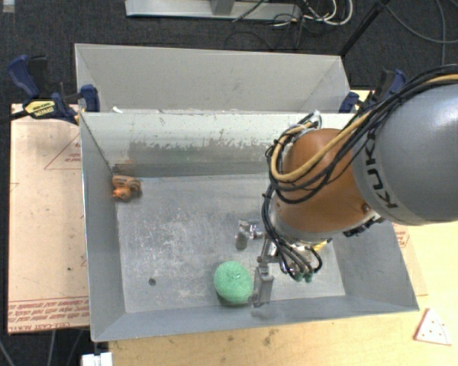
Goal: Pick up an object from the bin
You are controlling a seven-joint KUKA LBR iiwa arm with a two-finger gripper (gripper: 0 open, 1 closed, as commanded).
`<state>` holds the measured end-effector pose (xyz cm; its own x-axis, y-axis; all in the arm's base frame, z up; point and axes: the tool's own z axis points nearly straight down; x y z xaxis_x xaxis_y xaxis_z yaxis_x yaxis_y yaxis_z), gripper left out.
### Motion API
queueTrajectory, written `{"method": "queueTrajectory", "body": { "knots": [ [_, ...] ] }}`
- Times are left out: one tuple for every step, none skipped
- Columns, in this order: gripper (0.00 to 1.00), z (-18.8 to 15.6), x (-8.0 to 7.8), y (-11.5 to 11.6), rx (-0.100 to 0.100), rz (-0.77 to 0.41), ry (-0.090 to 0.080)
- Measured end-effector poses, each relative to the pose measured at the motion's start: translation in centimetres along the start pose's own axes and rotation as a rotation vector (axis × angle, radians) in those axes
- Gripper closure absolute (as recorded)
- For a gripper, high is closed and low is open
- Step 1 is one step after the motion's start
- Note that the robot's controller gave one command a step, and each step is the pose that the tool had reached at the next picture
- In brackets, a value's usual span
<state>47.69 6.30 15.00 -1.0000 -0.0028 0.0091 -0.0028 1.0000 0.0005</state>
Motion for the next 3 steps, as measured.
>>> {"method": "queueTrajectory", "body": {
  "knots": [
    [0.0, -0.4, -0.2, 0.0, -0.001, 0.003, -0.008],
    [0.0, 7.6, -0.9, 2.2, -0.002, 0.006, -0.016],
    [0.0, 4.8, -0.5, 1.9, -0.001, 0.002, -0.01]
  ]
}}
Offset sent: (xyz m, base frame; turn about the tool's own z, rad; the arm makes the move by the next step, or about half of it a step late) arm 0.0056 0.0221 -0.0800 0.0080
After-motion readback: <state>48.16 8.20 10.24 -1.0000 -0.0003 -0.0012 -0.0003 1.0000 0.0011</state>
